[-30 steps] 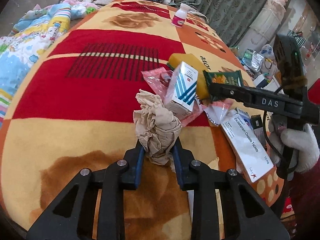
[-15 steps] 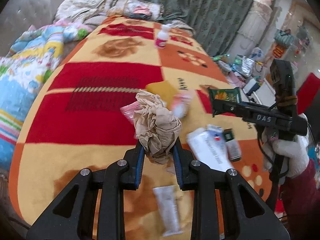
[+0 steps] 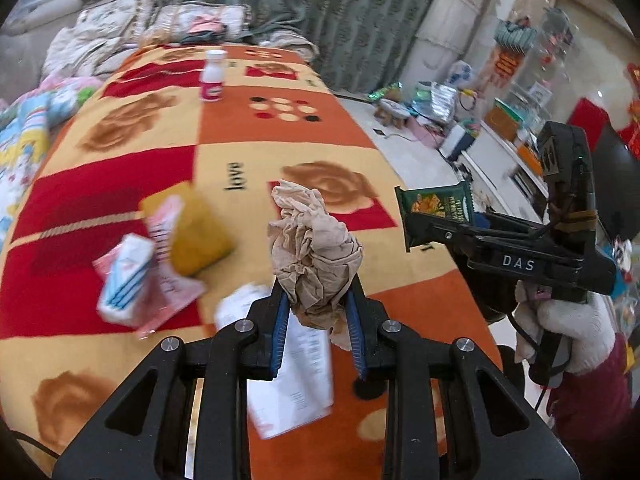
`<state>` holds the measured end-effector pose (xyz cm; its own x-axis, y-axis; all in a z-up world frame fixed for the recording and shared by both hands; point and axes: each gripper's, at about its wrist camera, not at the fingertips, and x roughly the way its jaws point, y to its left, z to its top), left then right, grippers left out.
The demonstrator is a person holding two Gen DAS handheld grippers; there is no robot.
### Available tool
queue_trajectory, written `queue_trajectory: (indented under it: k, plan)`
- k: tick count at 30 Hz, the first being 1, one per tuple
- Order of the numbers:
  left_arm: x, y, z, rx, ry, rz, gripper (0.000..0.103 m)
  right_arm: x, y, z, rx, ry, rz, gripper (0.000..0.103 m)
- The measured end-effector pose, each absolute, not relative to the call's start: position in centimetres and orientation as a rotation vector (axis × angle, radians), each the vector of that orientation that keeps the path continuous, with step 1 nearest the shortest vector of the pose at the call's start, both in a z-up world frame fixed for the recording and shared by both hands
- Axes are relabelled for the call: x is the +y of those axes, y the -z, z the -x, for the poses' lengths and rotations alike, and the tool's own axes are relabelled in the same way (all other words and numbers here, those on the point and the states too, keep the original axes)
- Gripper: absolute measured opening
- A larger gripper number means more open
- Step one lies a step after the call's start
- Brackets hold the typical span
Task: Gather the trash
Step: 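Carry the paper and cracker packet over the black bin, then open the right tool over the bin while the left tool releases the paper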
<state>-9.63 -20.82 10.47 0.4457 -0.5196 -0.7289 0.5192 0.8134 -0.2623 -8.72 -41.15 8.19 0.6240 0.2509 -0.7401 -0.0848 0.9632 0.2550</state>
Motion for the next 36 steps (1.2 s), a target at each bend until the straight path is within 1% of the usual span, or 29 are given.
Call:
queue_trajectory:
  k: [17, 28, 33, 35, 36]
  plan:
    - [-34.8, -10.4, 12.8, 0.909, 0.825, -0.106, 0.024, -53.3, -7.8, 15.9, 0.85, 0.028, -0.289, 0.062]
    - [-41.7, -8.9, 13.6, 0.957, 0.916, -0.126, 0.024, -60.0, -5.6, 19.0, 0.876, 0.177, -0.361, 0.062]
    - [-43.9, -7.9, 13.6, 0.983, 0.939, -0.113, 0.024, -61.5, -4.4, 19.2, 0.891, 0.208, -0.377, 0.062]
    - [-44.5, -7.6, 13.7, 0.993, 0.962, -0.095, 0.026, -61.9, -4.0, 19.2, 0.898, 0.221, -0.388, 0.062]
    - [-44.7, -7.4, 13.7, 0.996, 0.977, -0.083, 0.029, -62.1, -4.0, 19.4, 0.892, 0.232, -0.399, 0.062]
